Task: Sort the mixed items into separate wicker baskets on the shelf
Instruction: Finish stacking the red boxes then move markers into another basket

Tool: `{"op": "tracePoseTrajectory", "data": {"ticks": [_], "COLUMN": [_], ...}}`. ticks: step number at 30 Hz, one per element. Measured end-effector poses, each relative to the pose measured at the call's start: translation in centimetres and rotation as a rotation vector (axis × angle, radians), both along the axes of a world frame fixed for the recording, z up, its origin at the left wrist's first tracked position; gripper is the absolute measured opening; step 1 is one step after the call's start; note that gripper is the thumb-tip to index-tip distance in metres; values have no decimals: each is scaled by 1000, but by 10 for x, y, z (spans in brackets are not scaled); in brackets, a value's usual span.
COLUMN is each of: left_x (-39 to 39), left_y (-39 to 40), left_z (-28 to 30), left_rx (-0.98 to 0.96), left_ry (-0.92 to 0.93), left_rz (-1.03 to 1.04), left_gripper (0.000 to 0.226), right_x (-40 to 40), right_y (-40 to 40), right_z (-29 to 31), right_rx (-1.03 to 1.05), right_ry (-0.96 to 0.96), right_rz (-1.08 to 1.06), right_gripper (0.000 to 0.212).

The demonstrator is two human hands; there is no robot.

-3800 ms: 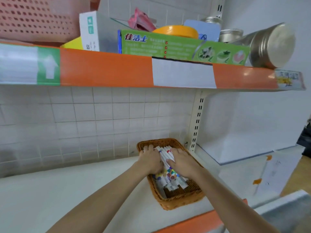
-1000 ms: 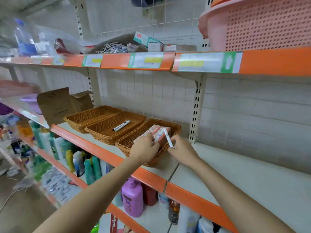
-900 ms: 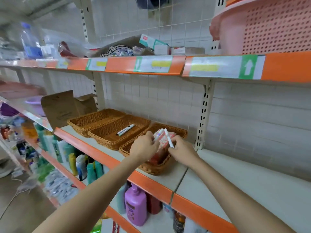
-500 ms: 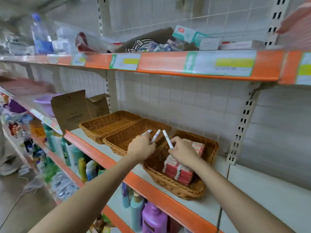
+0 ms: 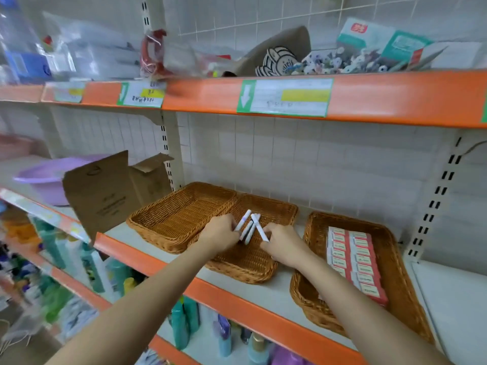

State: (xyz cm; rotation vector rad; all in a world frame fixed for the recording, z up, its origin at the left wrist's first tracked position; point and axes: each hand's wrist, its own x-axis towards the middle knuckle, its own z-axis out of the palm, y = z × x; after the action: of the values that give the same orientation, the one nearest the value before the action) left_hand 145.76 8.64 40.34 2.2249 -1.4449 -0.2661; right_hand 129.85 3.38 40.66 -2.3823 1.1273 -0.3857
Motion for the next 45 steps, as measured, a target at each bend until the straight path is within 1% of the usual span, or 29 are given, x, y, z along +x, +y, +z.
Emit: {"op": "tracePoseTrajectory", "data": {"ticks": [7,8,10,11,14,16,18,20,23,26,28,31,34,36,38,39,40,42,45], "left_x": [22,25,32,34,39,40,40,41,42,46,48,47,45,46,46,45,43,38,25], "left_y": [-39,-44,-55,-60,-71,-76,-80,-83,-84,-83,-81,-74,-65,-59,-54,-51,-49,-45,-39], "left_z": [-4,-5,-6,-7,-10,-13,-17,-21,-26,-28,-30,-27,-24,-23,-24,-24,-23,-20,-15], "left_rx": [57,63,85,101,131,148,152,153,157,179,201,226,245,265,321,353,374,385,341], "left_ry": [-27,-27,-24,-31,-89,-161,-247,-323,-404,-438,-447,-444,-417,-384,-363,-367,-381,-414,-412], "left_rz": [-46,-54,-68,-77,-104,-128,-172,-234,-307,-385,-435,-492,-534,-568,-590,-601,-609,-623,-647], "left_gripper": [18,19,19,19,16,16,16,16,20,23,26,29,31,35,47,55,60,64,63], "right_x": [32,38,48,53,64,71,78,85,85,84,82,80,75,72,65,60,55,44,26], "right_y": [-39,-44,-53,-57,-63,-65,-68,-72,-73,-65,-56,-41,-25,-13,-2,3,6,12,24], "right_z": [2,2,0,-2,-7,-9,-12,-18,-25,-24,-19,-17,-21,-20,-18,-18,-18,-19,-16], "right_rx": [-10,-27,-43,-41,-23,45,122,195,242,225,162,64,-2,-88,-188,-200,-180,-91,-28], "right_ry": [159,188,235,258,327,355,349,300,226,226,263,268,353,466,609,652,674,661,594], "right_rz": [-75,-84,-103,-114,-136,-184,-241,-305,-350,-326,-279,-232,-193,-177,-174,-171,-169,-174,-190], "right_gripper": [13,14,26,28,32,30,26,24,23,22,20,20,29,36,45,51,57,68,74]}}
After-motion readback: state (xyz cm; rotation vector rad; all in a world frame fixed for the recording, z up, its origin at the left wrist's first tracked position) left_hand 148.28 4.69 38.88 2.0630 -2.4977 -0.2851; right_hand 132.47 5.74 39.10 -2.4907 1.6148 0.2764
